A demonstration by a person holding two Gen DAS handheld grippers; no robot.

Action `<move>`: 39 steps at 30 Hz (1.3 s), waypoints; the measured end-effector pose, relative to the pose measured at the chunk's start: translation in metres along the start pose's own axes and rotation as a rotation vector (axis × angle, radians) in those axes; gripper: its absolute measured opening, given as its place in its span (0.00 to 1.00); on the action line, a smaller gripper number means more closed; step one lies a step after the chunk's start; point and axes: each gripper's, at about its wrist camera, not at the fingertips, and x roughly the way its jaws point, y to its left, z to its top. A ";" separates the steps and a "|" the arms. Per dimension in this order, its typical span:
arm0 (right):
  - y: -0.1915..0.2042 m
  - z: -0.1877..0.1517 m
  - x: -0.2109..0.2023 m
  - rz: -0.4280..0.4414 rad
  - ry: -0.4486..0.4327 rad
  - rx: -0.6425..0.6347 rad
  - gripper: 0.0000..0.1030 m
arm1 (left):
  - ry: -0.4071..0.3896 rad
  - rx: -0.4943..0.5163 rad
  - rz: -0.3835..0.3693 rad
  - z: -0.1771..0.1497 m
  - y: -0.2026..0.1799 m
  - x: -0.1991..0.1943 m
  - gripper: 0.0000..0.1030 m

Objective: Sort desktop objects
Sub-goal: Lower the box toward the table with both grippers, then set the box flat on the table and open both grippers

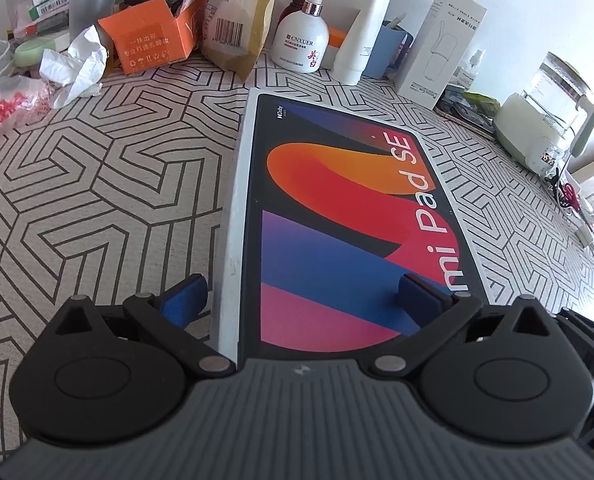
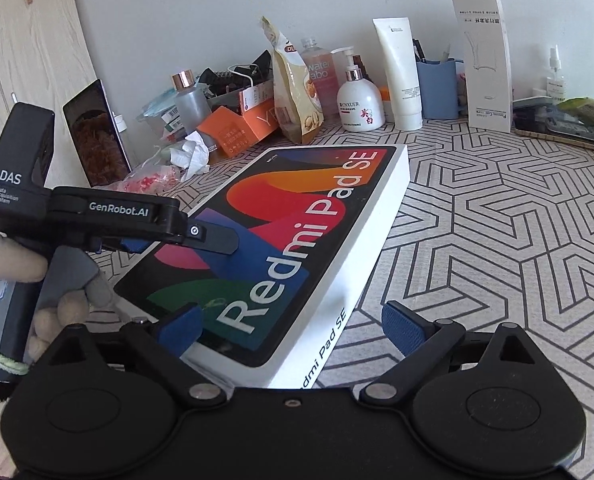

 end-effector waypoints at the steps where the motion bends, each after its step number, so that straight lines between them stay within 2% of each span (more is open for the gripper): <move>1: 0.000 -0.002 -0.003 0.001 -0.003 0.005 0.95 | -0.005 0.010 0.009 -0.002 -0.003 -0.002 1.00; 4: 0.000 -0.006 -0.014 -0.009 -0.030 0.020 0.95 | -0.011 0.032 0.015 -0.009 -0.010 -0.009 1.00; 15: 0.006 -0.016 -0.046 -0.007 -0.111 0.040 0.96 | -0.118 0.130 0.039 -0.035 -0.030 -0.051 1.00; 19: 0.009 -0.023 -0.060 -0.010 -0.145 0.042 0.96 | -0.157 0.271 0.100 -0.057 -0.049 -0.065 1.00; 22: 0.007 -0.029 -0.072 -0.033 -0.164 0.048 0.96 | -0.199 0.294 0.107 -0.077 -0.057 -0.076 1.00; 26: 0.006 -0.035 -0.081 -0.072 -0.163 0.043 0.96 | -0.172 0.232 0.007 -0.095 -0.059 -0.082 1.00; 28: 0.006 -0.038 -0.082 -0.076 -0.157 0.048 0.96 | -0.168 0.204 -0.016 -0.102 -0.061 -0.083 1.00; 34: 0.005 -0.043 -0.080 -0.082 -0.144 0.054 0.96 | -0.141 0.163 -0.018 -0.109 -0.063 -0.078 1.00; 39: 0.002 -0.045 -0.081 -0.093 -0.145 0.059 0.96 | -0.077 0.199 -0.038 -0.114 -0.069 -0.069 1.00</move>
